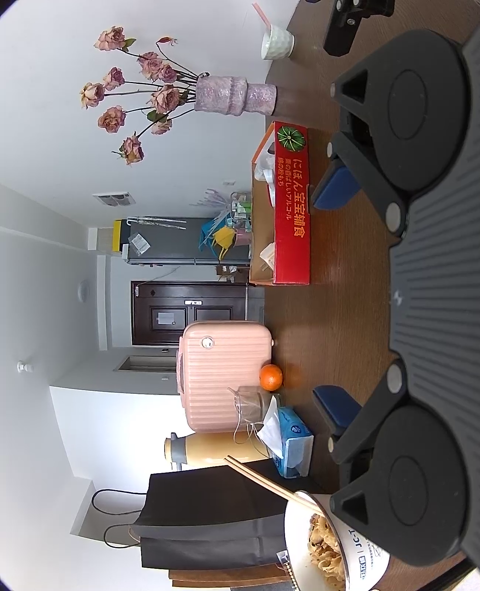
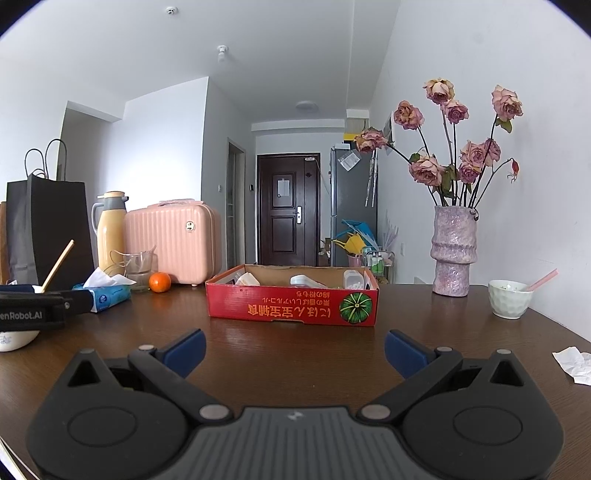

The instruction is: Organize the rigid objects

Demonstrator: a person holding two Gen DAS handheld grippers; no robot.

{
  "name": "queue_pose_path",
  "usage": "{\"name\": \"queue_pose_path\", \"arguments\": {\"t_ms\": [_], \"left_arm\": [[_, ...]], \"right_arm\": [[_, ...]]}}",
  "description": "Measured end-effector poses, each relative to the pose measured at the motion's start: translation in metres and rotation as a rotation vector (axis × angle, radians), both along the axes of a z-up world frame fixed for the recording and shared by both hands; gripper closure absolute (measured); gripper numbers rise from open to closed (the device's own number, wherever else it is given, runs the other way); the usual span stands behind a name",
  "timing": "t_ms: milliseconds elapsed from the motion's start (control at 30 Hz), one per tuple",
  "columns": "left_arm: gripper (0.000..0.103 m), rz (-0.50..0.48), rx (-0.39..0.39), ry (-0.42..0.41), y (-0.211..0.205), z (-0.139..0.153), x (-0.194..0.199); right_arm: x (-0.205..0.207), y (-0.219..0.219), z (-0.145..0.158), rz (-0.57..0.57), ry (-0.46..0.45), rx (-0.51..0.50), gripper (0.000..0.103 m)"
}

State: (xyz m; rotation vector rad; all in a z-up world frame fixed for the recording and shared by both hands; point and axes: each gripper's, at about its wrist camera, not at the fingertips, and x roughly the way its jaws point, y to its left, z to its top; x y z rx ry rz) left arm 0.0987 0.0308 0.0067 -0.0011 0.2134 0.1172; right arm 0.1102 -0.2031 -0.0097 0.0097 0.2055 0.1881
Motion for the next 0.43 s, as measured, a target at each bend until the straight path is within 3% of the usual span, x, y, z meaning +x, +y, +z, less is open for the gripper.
{"name": "queue_pose_path", "arguments": {"t_ms": [433], "left_arm": [[0.000,-0.014,0.000,0.006,0.0004,-0.0014,0.0023]], "right_arm": [[0.0015,0.0027,-0.0025,0.000,0.006,-0.004,0.000]]}}
